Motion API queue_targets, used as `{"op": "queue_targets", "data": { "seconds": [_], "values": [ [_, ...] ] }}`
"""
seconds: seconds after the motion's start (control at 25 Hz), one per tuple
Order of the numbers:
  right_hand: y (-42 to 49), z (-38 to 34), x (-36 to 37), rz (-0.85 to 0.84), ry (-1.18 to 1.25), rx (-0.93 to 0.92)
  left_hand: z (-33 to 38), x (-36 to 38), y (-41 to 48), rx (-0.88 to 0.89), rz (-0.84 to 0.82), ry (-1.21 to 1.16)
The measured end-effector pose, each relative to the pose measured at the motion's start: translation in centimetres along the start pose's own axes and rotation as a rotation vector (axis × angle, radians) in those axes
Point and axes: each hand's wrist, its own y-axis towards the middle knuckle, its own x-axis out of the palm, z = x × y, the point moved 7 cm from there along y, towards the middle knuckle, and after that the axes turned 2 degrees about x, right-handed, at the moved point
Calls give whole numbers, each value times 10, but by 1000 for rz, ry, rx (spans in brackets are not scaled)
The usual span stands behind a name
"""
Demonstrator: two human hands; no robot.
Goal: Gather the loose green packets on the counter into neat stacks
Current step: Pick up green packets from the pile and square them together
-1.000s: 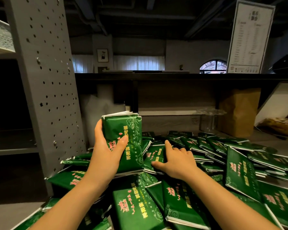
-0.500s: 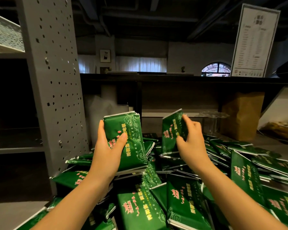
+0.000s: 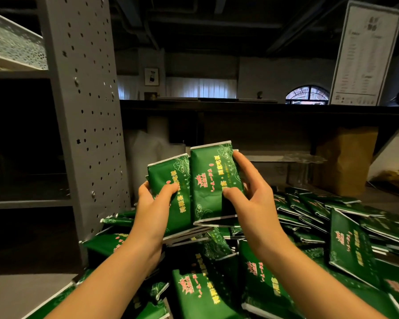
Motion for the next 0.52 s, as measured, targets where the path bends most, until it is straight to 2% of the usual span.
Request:
{"op": "queue_targets", "data": {
  "seconds": [0.2,0.32,0.52],
  "values": [
    [-9,-4,17,-75,-169,-89,2,9,-4,74,-63,29],
    [-14,5,28,-155,-191,-50,6,14,-7,129,-84,28],
    [-24,13,44,-291,-177,12,3,18,-12,100,-175,-21]
  ]
}}
